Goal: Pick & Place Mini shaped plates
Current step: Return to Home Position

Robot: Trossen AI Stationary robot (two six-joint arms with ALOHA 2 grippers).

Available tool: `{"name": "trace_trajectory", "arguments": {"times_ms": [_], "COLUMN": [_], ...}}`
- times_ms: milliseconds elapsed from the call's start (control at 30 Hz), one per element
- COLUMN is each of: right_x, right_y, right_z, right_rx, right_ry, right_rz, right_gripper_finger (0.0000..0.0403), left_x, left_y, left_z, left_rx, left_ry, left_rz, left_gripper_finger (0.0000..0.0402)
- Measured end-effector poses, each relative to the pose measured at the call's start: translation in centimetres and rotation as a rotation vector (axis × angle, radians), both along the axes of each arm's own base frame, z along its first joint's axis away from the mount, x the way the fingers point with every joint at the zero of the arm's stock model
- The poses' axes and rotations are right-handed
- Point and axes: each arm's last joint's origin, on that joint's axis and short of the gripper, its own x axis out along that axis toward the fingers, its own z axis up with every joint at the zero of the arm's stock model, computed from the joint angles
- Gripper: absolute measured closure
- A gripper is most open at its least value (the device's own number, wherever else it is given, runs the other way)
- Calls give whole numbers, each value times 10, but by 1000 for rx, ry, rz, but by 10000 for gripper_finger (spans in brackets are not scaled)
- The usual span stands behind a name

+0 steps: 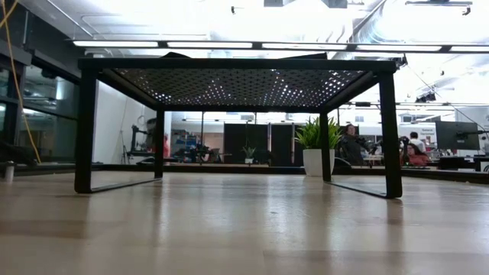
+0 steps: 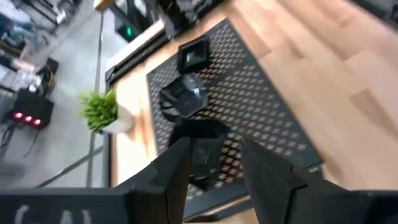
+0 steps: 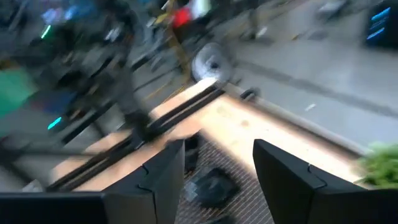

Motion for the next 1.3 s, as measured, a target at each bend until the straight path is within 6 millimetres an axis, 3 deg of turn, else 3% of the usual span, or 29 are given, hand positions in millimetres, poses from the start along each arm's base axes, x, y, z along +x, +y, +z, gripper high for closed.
{"name": "trace_trajectory", "arguments": {"times_ms": [167, 433, 533, 667, 867, 1033, 1300], "right_x": [-12, -27, -32, -44, -57, -72, -89], "right_y": [5, 6, -2, -20, -52, -72, -84], "right_z": [-35, -113, -135, -162, -214, -236, -237], "right_rx": [-54, 58, 55, -91, -64, -44, -62], "right_ry": [-89, -289, -428, -721, -784, -821, -753], "right_rz": [-150, -52, 73, 297, 259, 287, 257], "right_gripper_finger": [217, 217, 217, 217, 217, 217, 217], "left_x": [-27, -53, -57, -59, -49, -42, -39], "left_y": [2, 16, 19, 20, 26, 37, 61], "left_z": [-39, -92, -107, -129, -165, -177, -176], "left_rx": [-142, -315, -382, -440, -486, -510, -463], "left_ry": [-161, -475, -588, -702, -776, -783, -832], "left_rz": [-37, -111, -152, -165, -33, 21, 53], "left_gripper_finger": [262, 262, 262, 262, 262, 262, 262]}}
